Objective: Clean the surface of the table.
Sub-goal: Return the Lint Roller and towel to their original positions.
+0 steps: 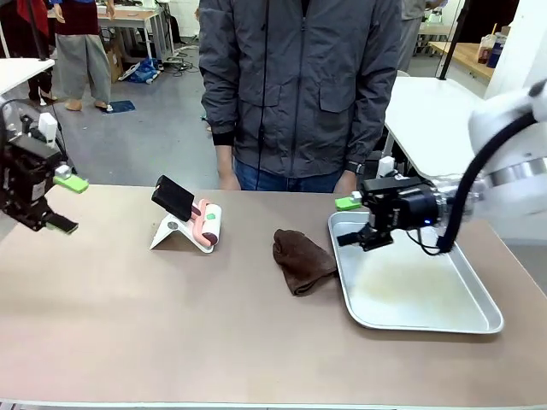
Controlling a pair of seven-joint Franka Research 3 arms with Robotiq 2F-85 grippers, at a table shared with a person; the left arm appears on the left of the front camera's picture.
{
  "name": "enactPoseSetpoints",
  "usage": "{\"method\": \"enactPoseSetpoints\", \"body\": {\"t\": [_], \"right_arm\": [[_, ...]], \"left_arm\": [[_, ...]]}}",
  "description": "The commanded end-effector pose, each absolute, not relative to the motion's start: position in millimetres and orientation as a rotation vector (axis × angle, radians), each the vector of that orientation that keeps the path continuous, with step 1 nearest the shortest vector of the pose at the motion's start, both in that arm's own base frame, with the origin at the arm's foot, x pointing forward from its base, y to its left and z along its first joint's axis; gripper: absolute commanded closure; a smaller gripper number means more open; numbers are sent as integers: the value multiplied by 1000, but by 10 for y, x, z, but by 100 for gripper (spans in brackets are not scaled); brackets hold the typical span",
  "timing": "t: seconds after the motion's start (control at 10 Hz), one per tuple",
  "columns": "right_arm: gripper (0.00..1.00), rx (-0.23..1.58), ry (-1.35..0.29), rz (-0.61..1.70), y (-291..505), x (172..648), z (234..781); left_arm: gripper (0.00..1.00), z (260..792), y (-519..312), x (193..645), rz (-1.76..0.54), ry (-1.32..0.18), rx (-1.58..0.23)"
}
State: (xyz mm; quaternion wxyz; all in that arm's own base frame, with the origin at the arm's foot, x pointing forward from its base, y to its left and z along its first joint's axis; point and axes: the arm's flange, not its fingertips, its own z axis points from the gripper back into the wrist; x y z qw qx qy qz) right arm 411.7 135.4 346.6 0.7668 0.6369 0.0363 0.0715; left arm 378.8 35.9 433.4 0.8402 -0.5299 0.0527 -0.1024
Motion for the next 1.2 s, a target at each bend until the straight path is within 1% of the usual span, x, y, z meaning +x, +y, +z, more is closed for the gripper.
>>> {"method": "enactPoseSetpoints", "body": {"t": [0.0,0.1,0.2,0.3,0.5,0.6,0.7,1.1], "right_arm": [[0,1391,86,81,996,3994,3671],[0,1396,77,40,804,3915,3740],[0,1379,70,-63,625,3853,3795],[0,1388,45,-125,472,3762,3833],[0,1478,-38,-244,233,3591,3763],[0,1474,-106,-328,238,3594,3680],[0,1427,-1,-162,224,3721,3764],[0,1427,-1,-162,224,3721,3764]], "left_arm": [[0,4063,398,3878,-261,68,-1274],[0,3942,487,3893,-207,18,-1302],[0,3867,501,3935,-184,-14,-1311],[0,3843,542,3983,-209,-10,-1328],[0,3874,651,4036,-208,-45,-1348],[0,3905,646,4071,-203,-34,-1340],[0,3797,620,4005,-185,-15,-1319],[0,3797,620,4005,-185,-15,-1319]]}}
